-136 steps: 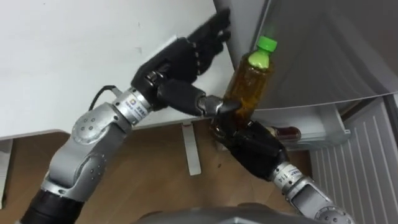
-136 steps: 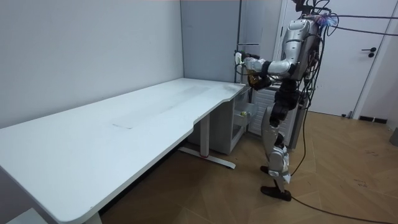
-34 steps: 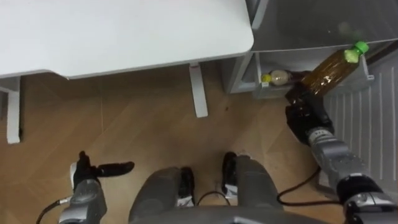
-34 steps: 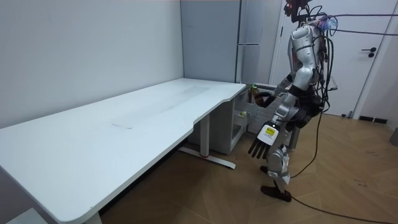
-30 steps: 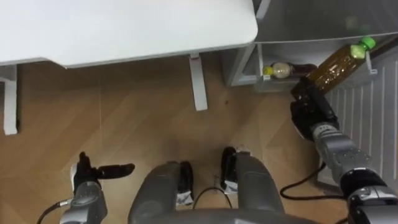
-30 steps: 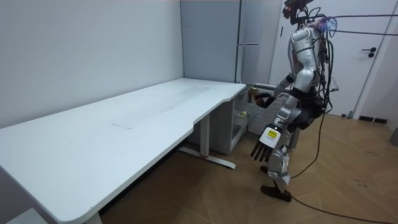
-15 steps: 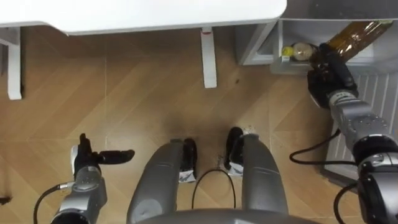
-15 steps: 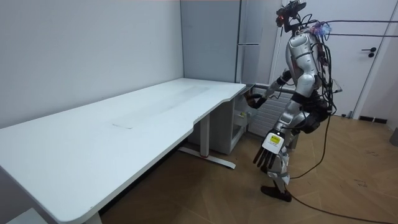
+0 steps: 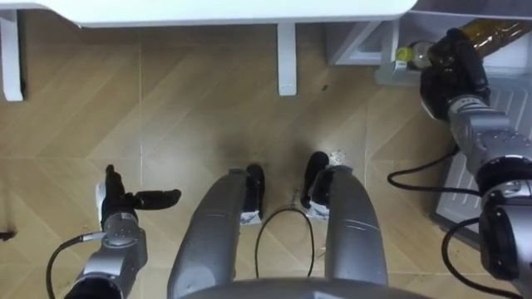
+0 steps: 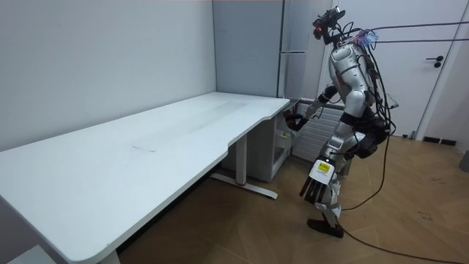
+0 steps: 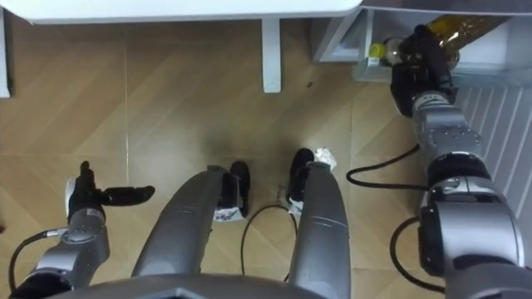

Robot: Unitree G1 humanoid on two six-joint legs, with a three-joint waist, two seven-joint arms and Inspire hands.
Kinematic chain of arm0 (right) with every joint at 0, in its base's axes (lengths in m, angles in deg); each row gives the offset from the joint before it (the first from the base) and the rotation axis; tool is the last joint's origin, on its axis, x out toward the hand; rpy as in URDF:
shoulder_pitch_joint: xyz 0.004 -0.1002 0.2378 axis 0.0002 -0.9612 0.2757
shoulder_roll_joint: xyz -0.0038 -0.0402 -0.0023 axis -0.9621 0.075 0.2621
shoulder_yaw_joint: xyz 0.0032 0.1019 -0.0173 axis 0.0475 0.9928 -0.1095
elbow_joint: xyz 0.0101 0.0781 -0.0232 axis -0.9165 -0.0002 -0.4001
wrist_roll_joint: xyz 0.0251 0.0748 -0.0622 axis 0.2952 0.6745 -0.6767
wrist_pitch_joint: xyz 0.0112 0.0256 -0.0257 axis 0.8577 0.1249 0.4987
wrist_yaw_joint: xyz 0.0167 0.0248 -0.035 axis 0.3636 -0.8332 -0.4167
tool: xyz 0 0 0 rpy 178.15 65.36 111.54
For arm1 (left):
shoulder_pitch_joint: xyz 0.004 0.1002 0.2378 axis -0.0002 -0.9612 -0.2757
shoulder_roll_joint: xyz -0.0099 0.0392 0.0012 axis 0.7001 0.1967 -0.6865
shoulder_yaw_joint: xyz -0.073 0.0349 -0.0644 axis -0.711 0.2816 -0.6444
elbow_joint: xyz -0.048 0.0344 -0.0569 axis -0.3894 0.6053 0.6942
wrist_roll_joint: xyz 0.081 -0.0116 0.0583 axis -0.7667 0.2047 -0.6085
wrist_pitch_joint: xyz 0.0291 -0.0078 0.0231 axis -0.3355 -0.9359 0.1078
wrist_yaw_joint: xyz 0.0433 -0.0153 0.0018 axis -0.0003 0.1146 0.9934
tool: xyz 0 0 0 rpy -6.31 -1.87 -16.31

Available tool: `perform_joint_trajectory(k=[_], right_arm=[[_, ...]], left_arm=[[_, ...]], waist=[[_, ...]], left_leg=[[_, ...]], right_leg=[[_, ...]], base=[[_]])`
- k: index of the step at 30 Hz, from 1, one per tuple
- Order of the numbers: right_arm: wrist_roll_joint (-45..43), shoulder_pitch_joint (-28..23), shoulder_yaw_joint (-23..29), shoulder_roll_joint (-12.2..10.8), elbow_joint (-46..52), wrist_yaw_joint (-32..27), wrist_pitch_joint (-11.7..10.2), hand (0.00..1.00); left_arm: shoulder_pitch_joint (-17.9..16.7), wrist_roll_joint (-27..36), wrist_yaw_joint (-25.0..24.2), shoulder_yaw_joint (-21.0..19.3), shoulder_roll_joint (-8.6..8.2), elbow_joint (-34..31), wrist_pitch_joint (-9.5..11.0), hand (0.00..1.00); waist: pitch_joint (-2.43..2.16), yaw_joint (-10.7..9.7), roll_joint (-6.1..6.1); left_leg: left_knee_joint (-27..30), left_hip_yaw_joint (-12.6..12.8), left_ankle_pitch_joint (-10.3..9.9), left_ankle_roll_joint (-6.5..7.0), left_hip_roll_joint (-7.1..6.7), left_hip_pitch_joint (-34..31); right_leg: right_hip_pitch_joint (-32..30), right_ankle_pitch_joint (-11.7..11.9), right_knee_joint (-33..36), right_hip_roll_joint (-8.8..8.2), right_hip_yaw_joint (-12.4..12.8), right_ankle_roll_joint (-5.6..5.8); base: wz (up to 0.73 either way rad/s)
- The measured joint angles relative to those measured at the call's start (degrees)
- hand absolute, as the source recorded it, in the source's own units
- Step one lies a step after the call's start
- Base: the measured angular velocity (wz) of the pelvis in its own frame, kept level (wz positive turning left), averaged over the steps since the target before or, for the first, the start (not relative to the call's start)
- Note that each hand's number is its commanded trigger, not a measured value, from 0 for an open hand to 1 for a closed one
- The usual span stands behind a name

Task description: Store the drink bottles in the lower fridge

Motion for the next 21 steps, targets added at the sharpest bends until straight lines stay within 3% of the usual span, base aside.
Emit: perform_joint_trajectory(k=[11, 21], right_arm=[[-0.27, 6.46, 0.54, 1.28, -0.06, -2.06, 0.59, 0.0], [-1.76, 6.32, 0.51, 2.16, -0.49, -1.7, 0.65, 0.0]], left_arm=[[1.03, -4.48, -0.33, -0.01, 0.34, -0.67, -0.7, 0.0], [1.03, -4.41, -0.3, -0.02, 0.43, -0.74, -1.78, 0.0]], waist=[[-0.01, 0.1, 0.01], [-0.01, 0.23, 0.02]], left_leg=[[0.58, -0.42, -0.09, -0.17, 0.13, -0.46], [0.97, -1.18, -0.09, -0.19, 0.08, -0.39]], right_leg=[[-0.04, -0.45, 0.1, -0.1, -0.77, -0.15], [0.59, -0.42, 0.09, -0.08, -1.64, -0.2]], base=[[0.02], [0.03]])
